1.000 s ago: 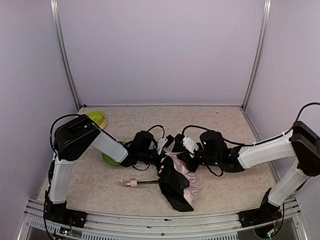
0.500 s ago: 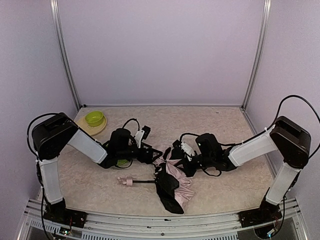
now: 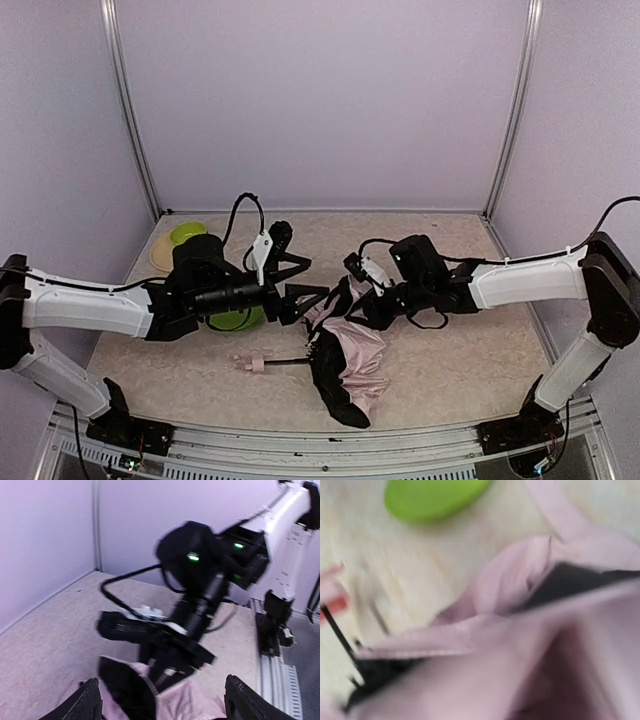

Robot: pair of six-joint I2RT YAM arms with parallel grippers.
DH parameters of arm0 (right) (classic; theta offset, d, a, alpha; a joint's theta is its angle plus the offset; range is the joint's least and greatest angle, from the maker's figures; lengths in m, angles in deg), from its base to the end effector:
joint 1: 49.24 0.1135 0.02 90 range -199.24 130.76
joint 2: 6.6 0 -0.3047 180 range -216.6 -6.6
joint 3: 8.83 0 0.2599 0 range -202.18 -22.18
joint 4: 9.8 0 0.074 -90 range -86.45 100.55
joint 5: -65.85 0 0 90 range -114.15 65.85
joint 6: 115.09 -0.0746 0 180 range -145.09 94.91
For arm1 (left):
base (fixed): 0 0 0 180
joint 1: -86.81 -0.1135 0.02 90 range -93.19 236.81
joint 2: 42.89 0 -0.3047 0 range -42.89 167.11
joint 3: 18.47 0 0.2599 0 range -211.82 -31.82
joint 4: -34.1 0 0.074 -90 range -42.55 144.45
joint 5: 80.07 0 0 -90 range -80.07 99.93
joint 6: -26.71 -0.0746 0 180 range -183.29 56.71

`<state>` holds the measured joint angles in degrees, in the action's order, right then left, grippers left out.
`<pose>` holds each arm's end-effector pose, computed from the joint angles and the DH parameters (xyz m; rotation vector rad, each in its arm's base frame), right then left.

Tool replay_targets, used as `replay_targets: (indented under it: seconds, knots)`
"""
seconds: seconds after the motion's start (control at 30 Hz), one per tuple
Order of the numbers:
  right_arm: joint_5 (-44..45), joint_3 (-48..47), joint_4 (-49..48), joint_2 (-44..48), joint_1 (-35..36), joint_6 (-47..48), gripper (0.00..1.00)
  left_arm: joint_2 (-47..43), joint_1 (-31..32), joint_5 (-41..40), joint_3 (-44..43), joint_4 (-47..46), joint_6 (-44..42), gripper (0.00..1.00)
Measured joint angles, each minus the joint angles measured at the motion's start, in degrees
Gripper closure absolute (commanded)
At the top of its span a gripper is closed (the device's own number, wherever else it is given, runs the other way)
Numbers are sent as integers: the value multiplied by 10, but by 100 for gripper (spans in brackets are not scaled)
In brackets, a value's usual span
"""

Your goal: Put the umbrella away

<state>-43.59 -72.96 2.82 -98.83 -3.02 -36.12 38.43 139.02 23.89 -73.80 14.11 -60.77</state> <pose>0.2384 0.2847 0.2014 -0.9028 2.2246 0.8858 0.2022 -0.2902 0.2855 0.9089 1.5046 -0.9131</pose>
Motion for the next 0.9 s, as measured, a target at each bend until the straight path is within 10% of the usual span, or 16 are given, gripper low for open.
replay_targets:
  seconds: [0.3,0.63,0.8,0.9]
  knots:
    - [0,-61,25,10,10,-33,85,-122,167,-113,64,140,-28,2]
    - [-29,-112,26,7,61,-29,100,-60,58,-145,80,121,64,4]
    - [-26,-112,25,7,79,-30,100,-2,61,-108,78,107,86,38]
    - [-25,-112,26,7,84,-33,80,15,61,-91,75,100,87,81]
